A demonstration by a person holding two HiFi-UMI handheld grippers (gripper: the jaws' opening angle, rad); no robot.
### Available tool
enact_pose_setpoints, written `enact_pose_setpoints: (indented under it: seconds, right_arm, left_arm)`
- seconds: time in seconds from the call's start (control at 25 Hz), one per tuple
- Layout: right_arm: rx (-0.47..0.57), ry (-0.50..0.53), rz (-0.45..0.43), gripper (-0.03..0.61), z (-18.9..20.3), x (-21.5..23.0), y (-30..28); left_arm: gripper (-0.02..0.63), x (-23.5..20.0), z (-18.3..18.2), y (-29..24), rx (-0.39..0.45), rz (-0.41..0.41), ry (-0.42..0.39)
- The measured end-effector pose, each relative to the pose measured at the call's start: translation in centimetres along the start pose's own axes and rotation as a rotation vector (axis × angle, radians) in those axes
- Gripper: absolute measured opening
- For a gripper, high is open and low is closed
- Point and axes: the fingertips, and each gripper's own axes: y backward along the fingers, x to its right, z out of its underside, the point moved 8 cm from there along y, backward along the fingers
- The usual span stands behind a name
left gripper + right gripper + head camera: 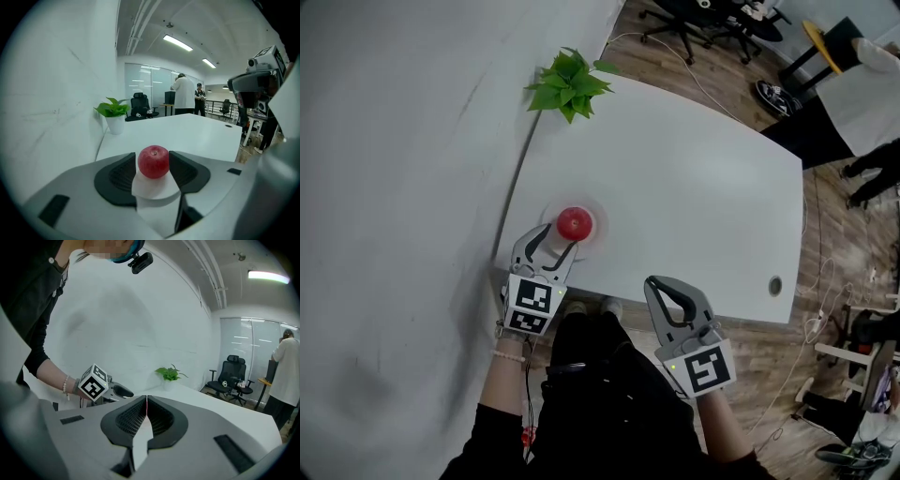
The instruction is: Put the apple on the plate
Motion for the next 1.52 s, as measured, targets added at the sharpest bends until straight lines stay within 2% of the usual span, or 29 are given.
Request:
enact_pose_setpoints:
  seconds: [0.2, 0.36, 0.8, 0.92, 1.08, 1.24, 1.52]
  right_arm:
    - [0.037, 0.019, -0.026, 0.041, -1.0, 0.4, -0.2]
    - [0.076, 0.038, -0.049, 0.041, -1.9, 1.0, -0.4]
    - [0.181, 0.082, -0.089, 0.041, -4.7, 2.7, -0.4]
    - [0.208, 0.107, -0.096, 0.041, -5.5, 3.0, -0.4]
    - [0.234, 0.126, -0.096, 0.041, -6.2, 3.5, -0.6]
    - [0.262, 0.141, -0.11, 0.041, -6.7, 3.5, -0.5]
    - [0.274, 0.171, -0.119, 0.041, -7.3, 3.6, -0.3]
  left_arm:
    - [0.095, -0.5, -2.9, 2.9, 0.085, -0.101, -0.014]
    - [0.041, -0.4, -5.0, 4.8, 0.113, -0.145, -0.05]
    - [0.018, 2.3, -8.7, 9.0, 0.146, -0.195, -0.106]
    - [0.017, 2.6, -11.0, 10.2, 0.165, -0.21, -0.154]
    - [0.014, 3.1, -12.2, 11.4, 0.2, -0.237, -0.054]
    - [0.014, 3.6, -12.8, 12.3, 0.185, -0.244, -0.069]
    - [0.014, 4.0, -13.4, 12.8, 0.194, -0.246, -0.048]
